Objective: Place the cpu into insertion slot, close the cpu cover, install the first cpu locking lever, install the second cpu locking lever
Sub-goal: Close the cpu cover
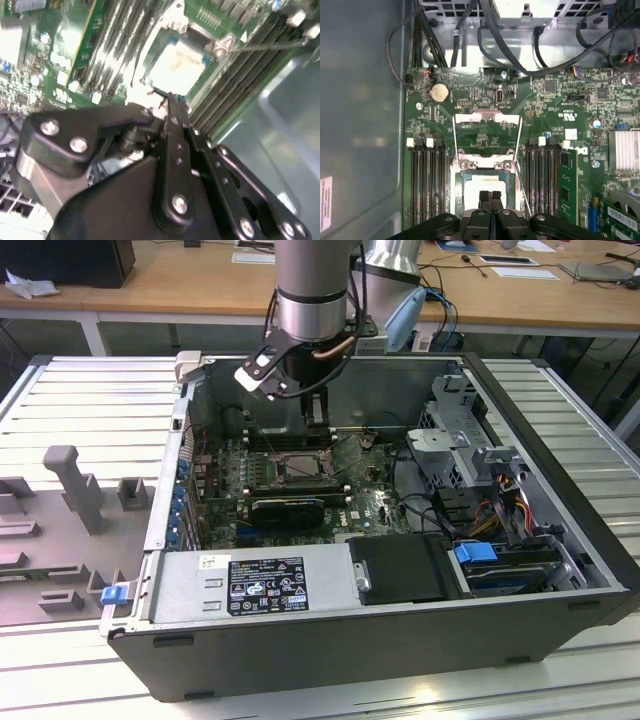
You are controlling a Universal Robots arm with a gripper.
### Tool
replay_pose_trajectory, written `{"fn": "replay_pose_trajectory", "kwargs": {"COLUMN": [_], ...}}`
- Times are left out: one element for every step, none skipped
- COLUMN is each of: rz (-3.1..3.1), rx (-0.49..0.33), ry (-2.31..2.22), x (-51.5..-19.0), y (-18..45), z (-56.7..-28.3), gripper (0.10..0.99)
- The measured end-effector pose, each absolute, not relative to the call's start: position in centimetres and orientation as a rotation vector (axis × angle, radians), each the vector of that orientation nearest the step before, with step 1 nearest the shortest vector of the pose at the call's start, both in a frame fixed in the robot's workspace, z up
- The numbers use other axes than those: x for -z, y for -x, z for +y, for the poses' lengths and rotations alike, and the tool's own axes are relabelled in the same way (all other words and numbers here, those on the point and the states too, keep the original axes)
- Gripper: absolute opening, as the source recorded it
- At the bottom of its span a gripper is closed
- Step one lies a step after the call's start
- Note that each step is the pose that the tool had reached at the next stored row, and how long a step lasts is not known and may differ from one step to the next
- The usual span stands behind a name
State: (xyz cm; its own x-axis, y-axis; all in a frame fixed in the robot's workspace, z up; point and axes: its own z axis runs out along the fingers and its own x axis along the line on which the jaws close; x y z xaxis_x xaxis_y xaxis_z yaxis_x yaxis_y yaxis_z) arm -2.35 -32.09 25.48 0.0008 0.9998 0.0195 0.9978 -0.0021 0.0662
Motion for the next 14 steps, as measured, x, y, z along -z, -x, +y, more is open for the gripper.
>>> {"fn": "replay_pose_trajectory", "kwargs": {"rz": [2.196,2.197,2.199,2.201,2.201,2.202,2.202,2.202,2.202,2.203,2.203,2.204,2.205,2.206], "rx": [-0.092,-0.090,-0.087,-0.084,-0.081,-0.079,-0.079,-0.079,-0.079,-0.080,-0.079,-0.075,-0.072,-0.071], "ry": [-2.200,-2.201,-2.202,-2.204,-2.205,-2.206,-2.206,-2.206,-2.206,-2.206,-2.206,-2.208,-2.209,-2.210], "x": [-25.5,-25.5,-25.5,-25.5,-25.5,-25.5,-25.6,-25.8,-26.0,-26.1,-26.1,-26.1,-26.1,-26.0], "y": [1.9,1.5,0.8,0.2,-0.1,-0.1,-0.1,-0.1,-0.1,-0.2,-0.7,-1.4,-2.0,-2.5], "z": [-32.1,-32.1,-32.1,-32.1,-32.1,-32.1,-32.1,-32.1,-32.1,-32.1,-32.1,-32.1,-32.1,-32.1], "gripper": [0.106,0.106,0.106,0.106,0.106,0.106,0.106,0.106,0.106,0.106,0.106,0.106,0.106,0.106]}}
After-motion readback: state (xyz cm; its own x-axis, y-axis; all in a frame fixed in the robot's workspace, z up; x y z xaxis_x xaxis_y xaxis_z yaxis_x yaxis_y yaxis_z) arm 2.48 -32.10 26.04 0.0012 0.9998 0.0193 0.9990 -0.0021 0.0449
